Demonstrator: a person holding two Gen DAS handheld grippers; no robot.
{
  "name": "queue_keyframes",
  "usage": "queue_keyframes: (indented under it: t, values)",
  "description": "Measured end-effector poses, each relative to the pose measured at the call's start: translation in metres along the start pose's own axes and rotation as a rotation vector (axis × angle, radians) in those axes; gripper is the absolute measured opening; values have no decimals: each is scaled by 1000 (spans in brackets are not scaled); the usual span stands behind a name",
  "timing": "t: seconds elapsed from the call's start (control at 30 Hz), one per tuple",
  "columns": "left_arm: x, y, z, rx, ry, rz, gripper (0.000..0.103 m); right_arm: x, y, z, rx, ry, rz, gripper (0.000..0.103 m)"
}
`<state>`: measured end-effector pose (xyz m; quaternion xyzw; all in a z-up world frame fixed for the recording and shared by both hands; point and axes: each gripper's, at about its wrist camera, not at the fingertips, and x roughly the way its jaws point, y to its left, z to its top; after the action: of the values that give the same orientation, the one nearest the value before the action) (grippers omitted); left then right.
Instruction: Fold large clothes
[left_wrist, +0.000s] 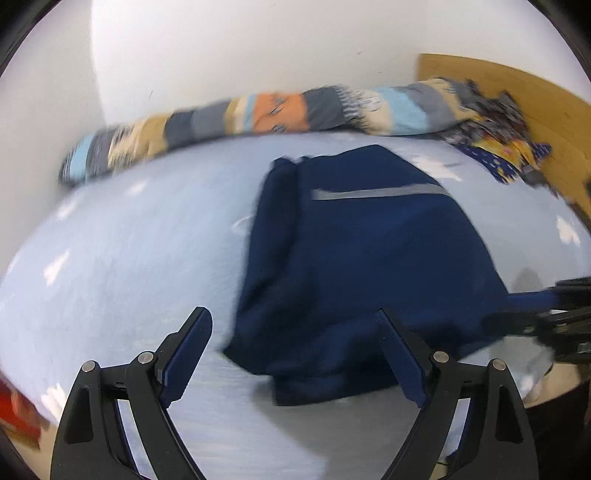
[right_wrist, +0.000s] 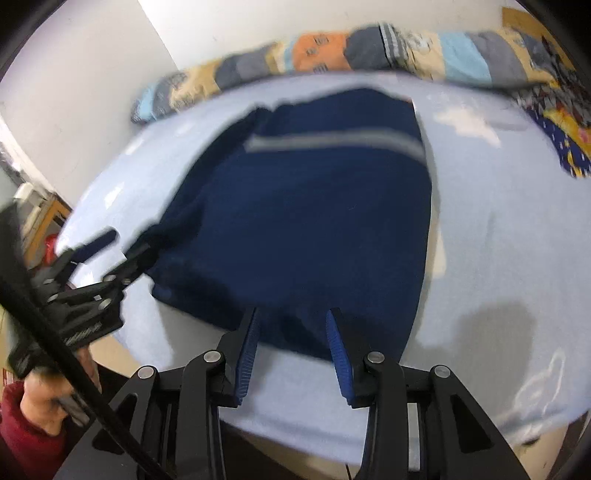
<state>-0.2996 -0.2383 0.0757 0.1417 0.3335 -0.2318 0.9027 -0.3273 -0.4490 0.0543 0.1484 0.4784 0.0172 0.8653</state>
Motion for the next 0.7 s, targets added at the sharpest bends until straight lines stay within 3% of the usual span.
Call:
queue_keyframes:
  t: [0.1, 0.2, 0.3, 0.37, 0.57, 0.7]
  values:
    - [23, -37, -14, 120, 62, 16, 90, 11, -2, 0, 12, 6, -11, 41]
    - [46, -47, -28, 136, 123, 26, 103, 20, -3, 1, 33, 12, 4, 41]
    - [35, -51, -27, 132, 91, 40, 103, 10, -3, -5, 51, -9, 16, 41]
    - [21, -49, -24, 139, 27, 67, 103, -6, -2, -5, 47, -63, 30, 41]
    - [-9, -34, 1, 72, -135, 93, 102, -32, -18, -2, 86, -144, -35, 41]
    - [8, -29, 4, 33, -82, 65, 102, -13, -18, -4, 113, -87, -14, 41]
